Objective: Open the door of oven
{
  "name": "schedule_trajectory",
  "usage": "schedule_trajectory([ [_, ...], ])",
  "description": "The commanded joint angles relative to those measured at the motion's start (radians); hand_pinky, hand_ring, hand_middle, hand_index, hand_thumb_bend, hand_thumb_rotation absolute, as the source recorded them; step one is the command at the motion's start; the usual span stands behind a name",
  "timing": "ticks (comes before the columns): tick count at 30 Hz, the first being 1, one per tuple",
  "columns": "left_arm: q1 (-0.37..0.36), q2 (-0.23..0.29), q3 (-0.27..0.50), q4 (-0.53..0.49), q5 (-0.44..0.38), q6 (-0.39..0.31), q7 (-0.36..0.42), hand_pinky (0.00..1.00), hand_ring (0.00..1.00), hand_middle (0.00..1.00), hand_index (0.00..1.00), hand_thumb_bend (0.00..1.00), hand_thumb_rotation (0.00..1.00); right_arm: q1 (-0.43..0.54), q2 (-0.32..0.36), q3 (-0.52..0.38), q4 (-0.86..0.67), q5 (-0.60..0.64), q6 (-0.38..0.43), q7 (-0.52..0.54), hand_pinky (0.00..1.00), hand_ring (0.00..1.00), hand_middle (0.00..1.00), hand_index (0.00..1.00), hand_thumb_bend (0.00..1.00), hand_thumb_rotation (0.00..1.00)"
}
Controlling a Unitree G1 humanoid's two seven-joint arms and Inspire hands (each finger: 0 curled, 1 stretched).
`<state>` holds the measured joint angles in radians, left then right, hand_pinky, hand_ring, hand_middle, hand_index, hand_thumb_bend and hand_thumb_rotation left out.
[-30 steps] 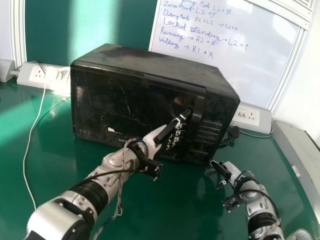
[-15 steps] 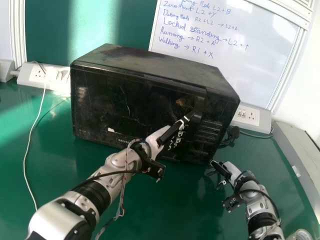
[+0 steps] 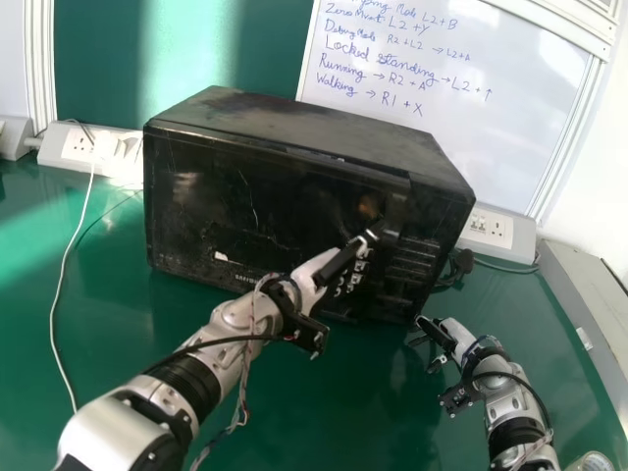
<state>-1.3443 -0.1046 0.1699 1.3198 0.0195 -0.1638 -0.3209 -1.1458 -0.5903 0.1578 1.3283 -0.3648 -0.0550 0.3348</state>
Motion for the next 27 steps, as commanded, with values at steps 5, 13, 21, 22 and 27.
schedule_trajectory([
  [5, -0.023, -0.038, -0.002, 0.007, -0.008, 0.002, -0.029, 0.69, 0.68, 0.71, 0.9, 0.93, 0.93, 0.04, 0.03, 0.009, 0.027, -0.009, 0.012, 0.031, 0.41, 0.5, 0.63, 0.74, 0.53, 0.78],
  [13, -0.022, -0.042, 0.003, 0.006, -0.014, 0.003, -0.051, 0.61, 0.62, 0.68, 0.87, 0.93, 0.94, 0.04, 0.03, 0.013, 0.027, -0.013, 0.011, 0.029, 0.4, 0.5, 0.63, 0.75, 0.53, 0.79],
  [21, -0.022, -0.044, 0.011, 0.004, -0.032, 0.016, -0.075, 0.51, 0.58, 0.67, 0.84, 0.92, 0.94, 0.039, 0.03, 0.008, 0.028, -0.008, 0.013, 0.034, 0.4, 0.5, 0.62, 0.74, 0.53, 0.78],
  [22, -0.022, -0.044, 0.012, 0.004, -0.034, 0.018, -0.077, 0.5, 0.58, 0.66, 0.84, 0.92, 0.94, 0.039, 0.029, 0.008, 0.028, -0.008, 0.014, 0.034, 0.41, 0.5, 0.63, 0.74, 0.53, 0.78],
  [27, -0.022, -0.048, 0.03, 0.005, -0.064, 0.031, -0.096, 0.45, 0.53, 0.61, 0.82, 0.92, 0.93, 0.038, 0.029, 0.007, 0.027, -0.007, 0.013, 0.034, 0.4, 0.5, 0.62, 0.73, 0.52, 0.78],
])
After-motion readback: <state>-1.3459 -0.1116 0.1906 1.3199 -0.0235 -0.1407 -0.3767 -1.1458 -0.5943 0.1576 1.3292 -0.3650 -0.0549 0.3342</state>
